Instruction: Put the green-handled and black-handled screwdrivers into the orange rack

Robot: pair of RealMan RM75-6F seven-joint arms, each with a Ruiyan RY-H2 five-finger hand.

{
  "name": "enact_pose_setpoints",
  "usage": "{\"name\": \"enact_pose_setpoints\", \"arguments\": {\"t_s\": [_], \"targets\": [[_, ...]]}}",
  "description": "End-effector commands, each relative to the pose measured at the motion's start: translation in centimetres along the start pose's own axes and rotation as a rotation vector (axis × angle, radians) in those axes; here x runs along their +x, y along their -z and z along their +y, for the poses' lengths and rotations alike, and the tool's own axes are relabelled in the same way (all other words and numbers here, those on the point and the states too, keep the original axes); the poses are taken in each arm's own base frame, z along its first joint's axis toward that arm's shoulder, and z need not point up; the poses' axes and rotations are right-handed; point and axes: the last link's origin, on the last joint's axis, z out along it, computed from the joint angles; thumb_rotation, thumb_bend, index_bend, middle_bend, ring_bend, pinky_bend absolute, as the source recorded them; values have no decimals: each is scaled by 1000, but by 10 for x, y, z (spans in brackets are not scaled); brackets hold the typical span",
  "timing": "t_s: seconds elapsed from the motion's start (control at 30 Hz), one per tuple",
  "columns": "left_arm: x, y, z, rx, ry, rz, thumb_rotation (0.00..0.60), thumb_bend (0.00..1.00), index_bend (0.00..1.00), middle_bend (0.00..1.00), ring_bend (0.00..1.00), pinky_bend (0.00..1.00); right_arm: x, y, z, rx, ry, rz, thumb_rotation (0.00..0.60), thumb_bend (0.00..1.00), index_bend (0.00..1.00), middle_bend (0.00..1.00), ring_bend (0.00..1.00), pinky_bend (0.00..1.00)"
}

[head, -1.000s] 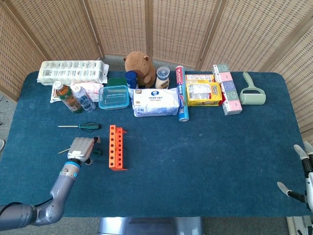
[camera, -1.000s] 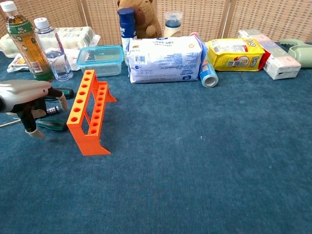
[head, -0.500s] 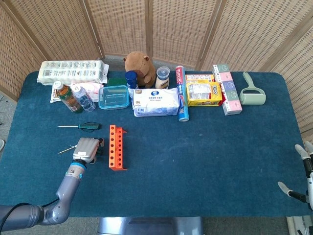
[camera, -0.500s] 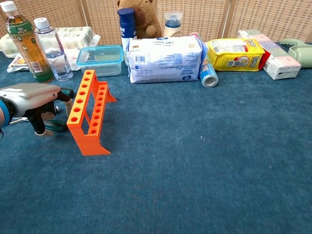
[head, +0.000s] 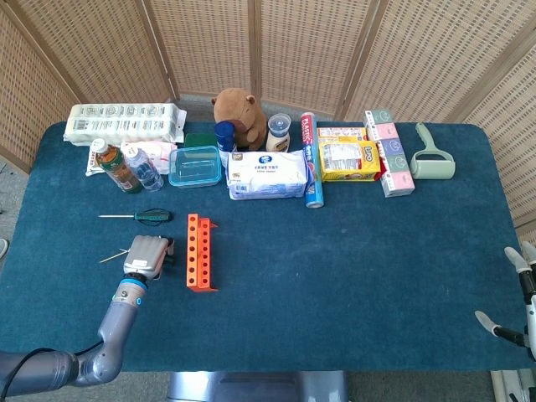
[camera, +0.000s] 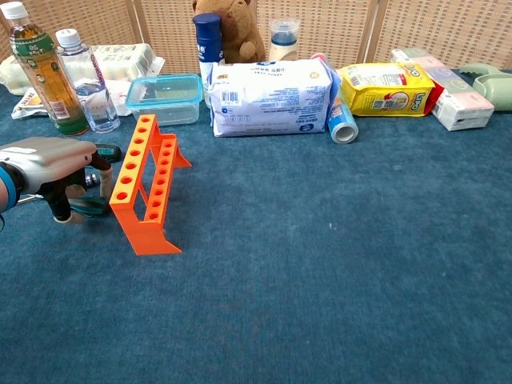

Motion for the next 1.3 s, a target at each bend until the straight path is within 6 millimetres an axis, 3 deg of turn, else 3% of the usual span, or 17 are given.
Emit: {"name": "enact_pose_setpoints", "arguments": {"t_s": [0.03,0.2,0.37,0.63,0.83,1.3], "targets": [[-1,0,0,0,-2,1,600,255,463,956,891,871,0,0,0,-1,1,0,600,0,101,0,0,0],[-4,-1,3,3,-16,-3,600,271,473,957,891,871,1,0,0,-1,-2,2,600,0,101,0,0,0],[-6,-1,6,9,-33,4,600,401,482,957,891,871,1,0,0,3,-10,1,600,0,101,0,0,0],[1,4,8,-3,3,15,600,429,484,956,891,871,1,0,0,5,-13,-2,600,0,101,0,0,0],[22,19,3,-30,70,52,600,431,496,957,891,871,1,0,0,7,-14,-5,600,0,101,0,0,0],[77,80,-39,-125,230,209,600,431,497,956,891,871,-7,-1,-4,17,-4,-31,600,0,102,0,0,0]]}}
